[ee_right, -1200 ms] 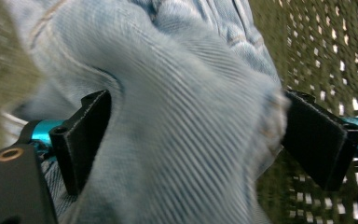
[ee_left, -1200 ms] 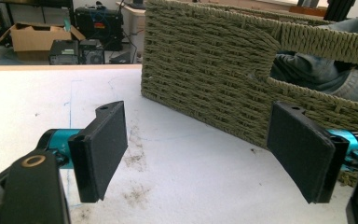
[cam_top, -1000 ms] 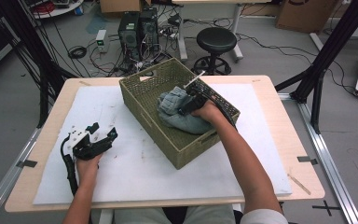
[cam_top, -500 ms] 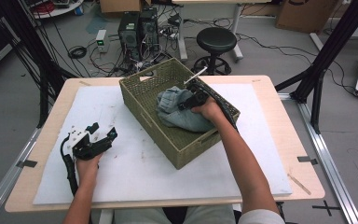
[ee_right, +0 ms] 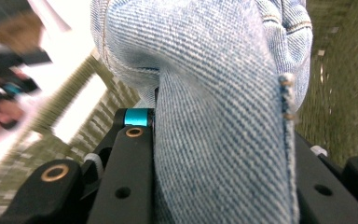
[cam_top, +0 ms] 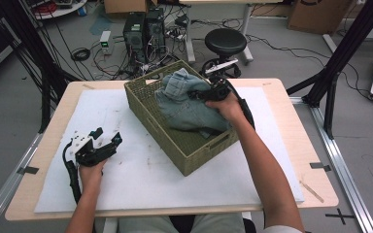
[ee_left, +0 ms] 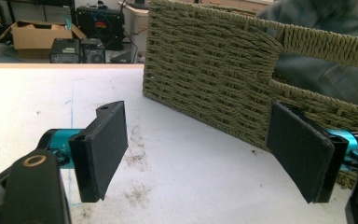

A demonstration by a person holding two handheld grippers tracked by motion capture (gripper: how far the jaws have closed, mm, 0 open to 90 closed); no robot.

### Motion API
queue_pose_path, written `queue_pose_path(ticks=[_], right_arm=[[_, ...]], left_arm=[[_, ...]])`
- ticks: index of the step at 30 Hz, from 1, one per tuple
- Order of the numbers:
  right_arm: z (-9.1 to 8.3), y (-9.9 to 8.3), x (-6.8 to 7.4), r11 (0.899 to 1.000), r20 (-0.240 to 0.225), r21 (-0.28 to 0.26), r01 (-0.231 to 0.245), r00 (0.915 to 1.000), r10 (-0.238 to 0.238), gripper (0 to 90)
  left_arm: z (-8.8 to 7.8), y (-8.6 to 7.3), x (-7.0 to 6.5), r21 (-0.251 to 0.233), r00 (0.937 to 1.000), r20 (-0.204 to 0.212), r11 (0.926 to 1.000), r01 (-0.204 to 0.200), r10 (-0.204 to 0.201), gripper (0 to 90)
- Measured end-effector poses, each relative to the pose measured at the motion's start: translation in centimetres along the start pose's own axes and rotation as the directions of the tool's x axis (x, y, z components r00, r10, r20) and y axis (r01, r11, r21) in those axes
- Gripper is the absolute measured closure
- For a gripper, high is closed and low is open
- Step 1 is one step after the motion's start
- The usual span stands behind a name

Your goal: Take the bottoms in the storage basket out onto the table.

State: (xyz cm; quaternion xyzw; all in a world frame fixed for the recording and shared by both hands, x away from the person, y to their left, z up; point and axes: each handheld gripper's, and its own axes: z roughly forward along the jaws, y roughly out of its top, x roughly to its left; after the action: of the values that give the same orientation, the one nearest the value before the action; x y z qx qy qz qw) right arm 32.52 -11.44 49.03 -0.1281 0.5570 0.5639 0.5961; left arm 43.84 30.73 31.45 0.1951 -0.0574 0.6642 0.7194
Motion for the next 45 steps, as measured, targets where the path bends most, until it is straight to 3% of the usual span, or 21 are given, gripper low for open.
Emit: queue_pose_path(ticks=[5,11,15,19,25,29,31,38,40,41,43,44,45], right_arm=[[-2.5,0.3,0.0,0.995,-0.022,-0.094,-0.027,0.9994,0.025,71.1],[-4.9,0.5,0.1,0.980,-0.044,-0.192,-0.046,0.9983,0.038,71.2],[-6.1,0.8,0.0,0.968,-0.062,-0.242,-0.064,0.9968,0.051,71.2],[-7.9,1.4,-0.1,0.949,-0.070,-0.303,-0.082,0.9955,0.064,71.1],[-10.8,2.1,-0.6,0.906,-0.073,-0.408,-0.111,0.9933,0.089,71.2],[-12.9,2.7,-1.1,0.869,-0.045,-0.482,-0.110,0.9938,0.102,71.2],[-14.0,3.0,-1.2,0.856,-0.023,-0.506,-0.104,0.9940,0.107,71.2],[-18.8,3.6,-1.9,0.786,0.053,-0.614,-0.073,0.9897,0.133,71.2],[-19.6,3.6,-2.0,0.780,0.071,-0.622,-0.063,0.9880,0.137,71.1],[-21.1,3.4,-2.1,0.769,0.115,-0.638,-0.045,0.9815,0.153,71.1],[-21.8,3.1,-2.3,0.765,0.135,-0.642,-0.040,0.9772,0.164,71.2],[-23.2,2.5,-2.6,0.756,0.175,-0.654,-0.027,0.9668,0.186,71.1],[-23.7,2.2,-2.7,0.754,0.186,-0.656,-0.026,0.9629,0.195,71.1]], left_arm=[[0.0,0.0,0.0,0.000,1.0000,-0.001,1.0000,0.000,0.000,20.9],[0.0,0.0,0.0,-0.003,1.0000,-0.004,1.0000,0.005,-0.005,20.9],[0.0,0.0,0.1,-0.003,1.0000,-0.002,1.0000,0.007,-0.007,20.9],[0.0,0.0,0.1,-0.003,1.0000,-0.001,1.0000,0.008,-0.008,20.9],[0.0,0.0,0.1,-0.003,1.0000,-0.001,1.0000,0.007,-0.007,20.9],[0.0,0.0,0.1,-0.003,1.0000,-0.001,1.0000,0.009,-0.009,20.9],[0.0,0.0,0.1,-0.003,1.0000,-0.002,1.0000,0.009,-0.009,21.0],[0.0,0.0,0.0,-0.003,1.0000,-0.002,1.0000,0.005,-0.005,21.1],[0.0,0.0,0.0,-0.003,1.0000,-0.003,1.0000,0.005,-0.005,21.1],[0.0,0.0,0.0,-0.001,1.0000,-0.001,1.0000,0.001,-0.001,21.1],[0.0,0.0,0.0,-0.001,1.0000,-0.001,1.0000,0.001,-0.001,21.1],[0.0,0.0,0.0,-0.001,1.0000,-0.001,1.0000,0.001,-0.001,21.1],[0.0,0.0,0.0,-0.003,1.0000,-0.003,1.0000,0.004,-0.004,21.1]])
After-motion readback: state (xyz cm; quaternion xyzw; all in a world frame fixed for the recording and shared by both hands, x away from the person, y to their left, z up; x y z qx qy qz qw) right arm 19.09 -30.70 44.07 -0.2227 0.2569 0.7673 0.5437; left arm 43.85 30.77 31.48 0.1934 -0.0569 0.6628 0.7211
